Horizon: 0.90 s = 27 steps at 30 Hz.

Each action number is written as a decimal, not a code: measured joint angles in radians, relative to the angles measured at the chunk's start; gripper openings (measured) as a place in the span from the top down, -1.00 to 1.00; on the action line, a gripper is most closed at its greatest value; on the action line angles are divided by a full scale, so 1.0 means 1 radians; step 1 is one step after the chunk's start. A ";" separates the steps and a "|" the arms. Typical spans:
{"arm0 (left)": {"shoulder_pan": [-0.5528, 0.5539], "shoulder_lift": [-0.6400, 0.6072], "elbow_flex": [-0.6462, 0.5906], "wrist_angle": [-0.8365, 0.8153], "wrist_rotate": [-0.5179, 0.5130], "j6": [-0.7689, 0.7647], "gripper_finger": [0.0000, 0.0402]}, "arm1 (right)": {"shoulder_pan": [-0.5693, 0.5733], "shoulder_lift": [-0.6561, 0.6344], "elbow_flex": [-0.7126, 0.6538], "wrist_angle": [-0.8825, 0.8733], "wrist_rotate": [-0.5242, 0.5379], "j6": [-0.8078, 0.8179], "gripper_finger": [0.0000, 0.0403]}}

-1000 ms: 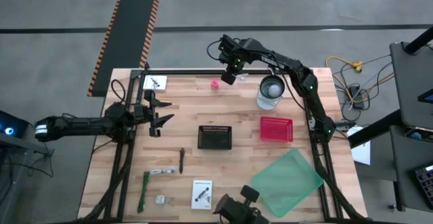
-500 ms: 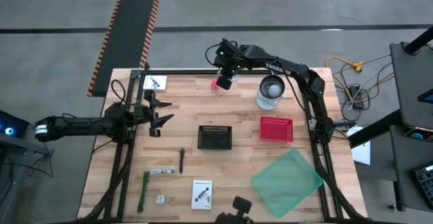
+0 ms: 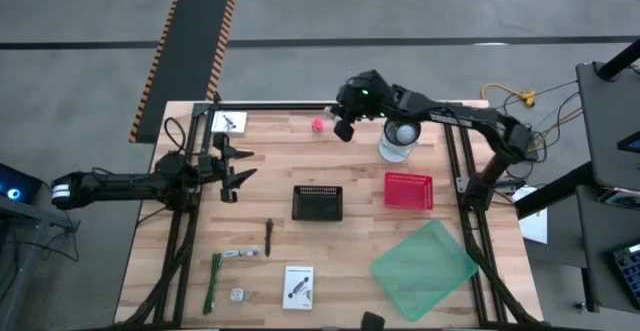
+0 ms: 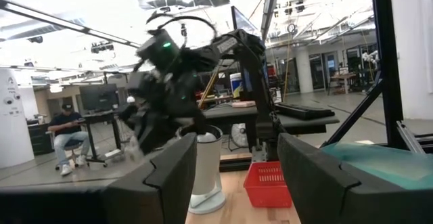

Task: Pick and place items into bin
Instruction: Put the top white charger cable into the blue bin

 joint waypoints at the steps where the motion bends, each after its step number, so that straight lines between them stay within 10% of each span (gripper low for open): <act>1: 0.000 0.000 0.000 0.000 0.000 0.000 0.04 | 0.002 -0.027 -0.040 0.052 -0.010 0.003 0.96; 12: 0.000 0.000 0.000 0.000 0.000 0.000 0.04 | 0.001 -0.167 -0.318 0.405 -0.049 0.016 0.96; 27: 0.000 0.000 -0.001 0.000 0.000 0.000 0.04 | 0.047 -0.164 -0.338 0.483 -0.160 0.045 0.96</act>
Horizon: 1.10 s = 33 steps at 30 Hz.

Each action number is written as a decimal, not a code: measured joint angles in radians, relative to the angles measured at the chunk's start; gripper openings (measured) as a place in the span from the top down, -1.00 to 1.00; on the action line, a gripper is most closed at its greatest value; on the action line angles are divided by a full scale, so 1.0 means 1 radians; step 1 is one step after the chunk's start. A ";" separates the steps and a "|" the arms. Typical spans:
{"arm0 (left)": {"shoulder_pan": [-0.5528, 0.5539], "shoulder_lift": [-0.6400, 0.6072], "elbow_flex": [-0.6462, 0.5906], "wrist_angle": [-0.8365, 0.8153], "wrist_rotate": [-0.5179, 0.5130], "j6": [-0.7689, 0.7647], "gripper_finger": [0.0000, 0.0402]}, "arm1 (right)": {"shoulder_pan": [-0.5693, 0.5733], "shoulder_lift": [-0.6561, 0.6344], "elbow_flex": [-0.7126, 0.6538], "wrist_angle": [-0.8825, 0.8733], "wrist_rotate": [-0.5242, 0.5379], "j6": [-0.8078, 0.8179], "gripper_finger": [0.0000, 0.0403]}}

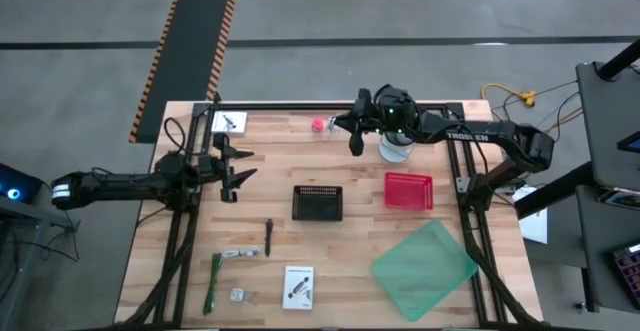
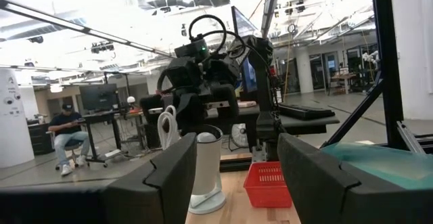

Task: Pick and place items into bin
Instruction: Put the top white charger cable into the blue bin

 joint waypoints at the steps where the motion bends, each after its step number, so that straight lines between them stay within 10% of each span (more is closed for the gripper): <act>1: 0.000 0.000 0.000 0.000 0.000 0.000 0.04 | 0.006 0.000 0.000 0.002 0.000 0.012 0.96; 33: 0.000 0.096 -0.005 -0.005 0.000 -0.054 0.04 | 0.211 -0.017 0.001 -0.145 -0.003 0.005 0.96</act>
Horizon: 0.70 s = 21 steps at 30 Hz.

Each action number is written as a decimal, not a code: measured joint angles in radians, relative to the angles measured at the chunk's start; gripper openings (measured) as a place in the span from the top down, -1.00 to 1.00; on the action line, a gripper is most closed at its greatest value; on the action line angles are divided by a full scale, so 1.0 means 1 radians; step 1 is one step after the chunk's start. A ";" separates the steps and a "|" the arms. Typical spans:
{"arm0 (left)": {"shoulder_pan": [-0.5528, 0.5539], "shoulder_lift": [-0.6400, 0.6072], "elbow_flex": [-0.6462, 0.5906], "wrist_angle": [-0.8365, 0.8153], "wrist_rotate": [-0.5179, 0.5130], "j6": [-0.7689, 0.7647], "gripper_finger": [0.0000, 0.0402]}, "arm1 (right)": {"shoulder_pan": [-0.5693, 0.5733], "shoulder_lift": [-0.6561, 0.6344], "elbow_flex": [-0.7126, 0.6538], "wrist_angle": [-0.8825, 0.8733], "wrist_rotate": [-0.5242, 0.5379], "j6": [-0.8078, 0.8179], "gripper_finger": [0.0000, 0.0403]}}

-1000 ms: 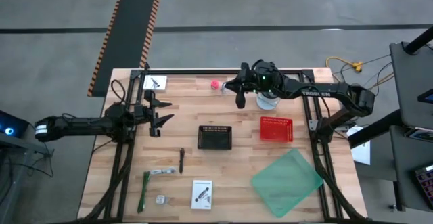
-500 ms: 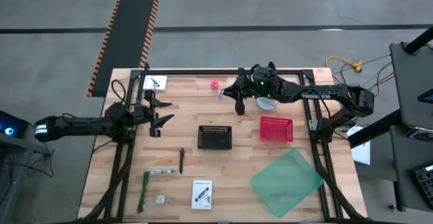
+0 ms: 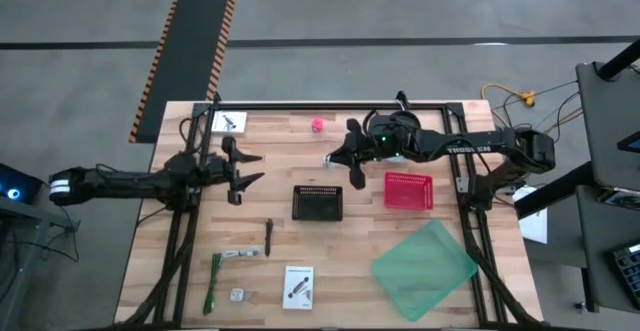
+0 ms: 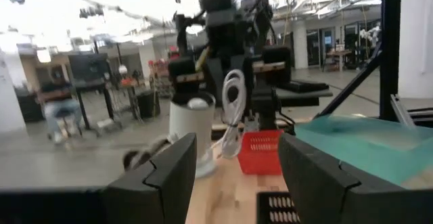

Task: Pick and place items into bin
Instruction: Put the top white charger cable into the blue bin

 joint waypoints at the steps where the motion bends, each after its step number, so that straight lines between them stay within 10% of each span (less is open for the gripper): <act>1: 0.000 0.006 0.000 0.002 0.000 -0.019 0.04 | 0.008 -0.002 0.000 -0.017 0.000 0.009 0.96; 21: 0.000 0.017 -0.002 0.007 0.000 -0.085 0.04 | 0.103 -0.055 -0.001 -0.185 0.002 0.112 0.96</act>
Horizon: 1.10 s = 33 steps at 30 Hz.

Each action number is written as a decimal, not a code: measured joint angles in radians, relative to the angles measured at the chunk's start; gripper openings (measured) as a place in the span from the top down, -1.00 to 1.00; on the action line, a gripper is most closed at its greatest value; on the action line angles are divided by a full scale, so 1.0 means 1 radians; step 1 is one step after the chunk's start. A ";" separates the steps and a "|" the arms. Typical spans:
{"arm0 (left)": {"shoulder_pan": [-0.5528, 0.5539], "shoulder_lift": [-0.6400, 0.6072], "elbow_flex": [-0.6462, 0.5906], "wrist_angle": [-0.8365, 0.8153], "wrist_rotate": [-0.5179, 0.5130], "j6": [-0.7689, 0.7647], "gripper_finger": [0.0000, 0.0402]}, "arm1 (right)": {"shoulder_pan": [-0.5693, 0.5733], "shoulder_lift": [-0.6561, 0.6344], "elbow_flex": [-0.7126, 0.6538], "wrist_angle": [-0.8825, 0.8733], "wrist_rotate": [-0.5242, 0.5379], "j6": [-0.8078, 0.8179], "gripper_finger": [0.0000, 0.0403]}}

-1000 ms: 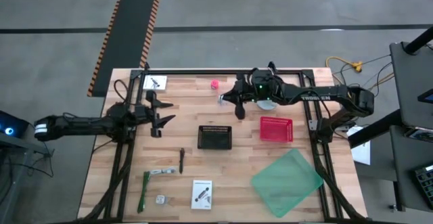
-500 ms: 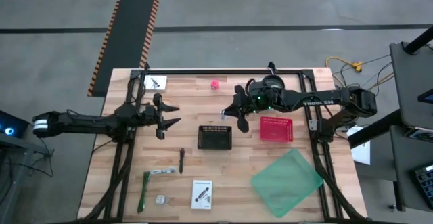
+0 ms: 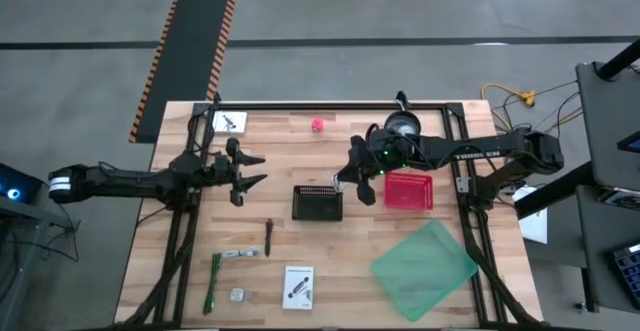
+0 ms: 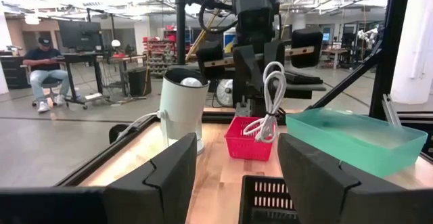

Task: Pick and place items into bin
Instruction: Put the top white charger cable into the blue bin

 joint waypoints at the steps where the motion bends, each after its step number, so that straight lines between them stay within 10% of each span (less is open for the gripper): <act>1: 0.000 0.000 0.000 -0.001 0.000 0.000 0.04 | 0.002 -0.002 0.000 -0.002 0.000 0.006 0.96; 33: 0.000 0.001 0.001 -0.001 0.000 -0.002 0.04 | 0.201 -0.089 -0.001 -0.150 0.133 0.086 0.96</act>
